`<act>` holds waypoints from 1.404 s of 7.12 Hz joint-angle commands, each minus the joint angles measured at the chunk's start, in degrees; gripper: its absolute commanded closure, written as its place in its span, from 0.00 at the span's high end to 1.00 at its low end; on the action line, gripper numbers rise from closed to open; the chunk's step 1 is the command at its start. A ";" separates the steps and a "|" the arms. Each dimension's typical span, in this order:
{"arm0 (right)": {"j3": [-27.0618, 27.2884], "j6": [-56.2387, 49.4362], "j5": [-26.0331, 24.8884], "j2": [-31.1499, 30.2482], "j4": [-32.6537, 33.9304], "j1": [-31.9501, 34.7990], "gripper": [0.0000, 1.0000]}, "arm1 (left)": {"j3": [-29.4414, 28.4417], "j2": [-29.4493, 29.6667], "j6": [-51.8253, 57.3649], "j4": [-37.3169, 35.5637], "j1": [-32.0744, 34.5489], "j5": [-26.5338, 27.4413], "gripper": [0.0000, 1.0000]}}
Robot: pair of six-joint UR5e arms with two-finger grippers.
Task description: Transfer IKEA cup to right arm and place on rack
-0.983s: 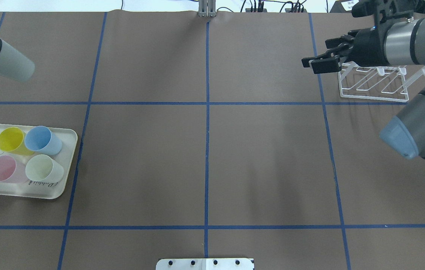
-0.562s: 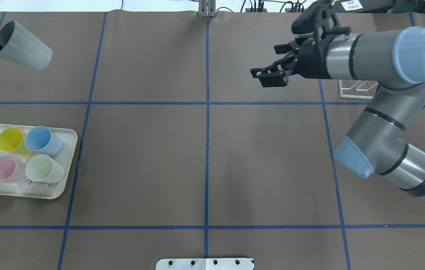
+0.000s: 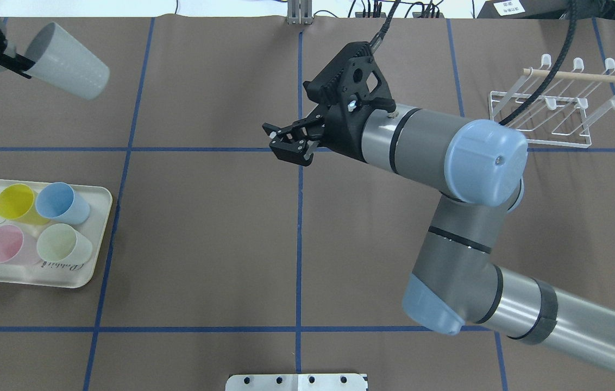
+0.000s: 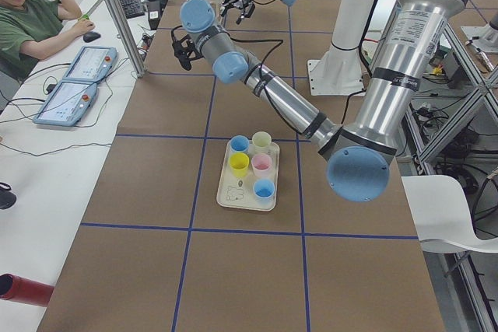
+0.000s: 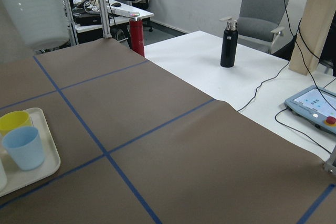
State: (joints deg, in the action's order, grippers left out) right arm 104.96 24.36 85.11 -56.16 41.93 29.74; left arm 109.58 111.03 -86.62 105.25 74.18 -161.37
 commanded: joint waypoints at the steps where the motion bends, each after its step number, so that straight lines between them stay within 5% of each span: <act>1: -0.11 -3.17 -3.46 1.84 -1.66 -2.84 0.99 | -1.20 5.59 -11.62 0.13 -3.95 -0.09 0.00; 3: -2.12 -7.73 -4.94 1.49 -7.90 -4.68 0.99 | -2.43 9.00 -17.49 0.13 -4.48 -1.05 0.00; 5: -1.96 -8.71 -9.77 2.19 -8.01 -6.88 0.99 | -3.14 11.40 -19.64 0.22 -5.70 -2.10 0.00; 10: -1.78 -12.91 -12.77 3.77 -7.92 -7.85 0.99 | -2.88 14.30 -19.81 0.31 -11.59 -2.02 0.00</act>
State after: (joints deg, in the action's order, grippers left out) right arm 103.09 13.49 73.05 -52.83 33.99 22.25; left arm 106.63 124.96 -106.40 105.55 63.65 -163.40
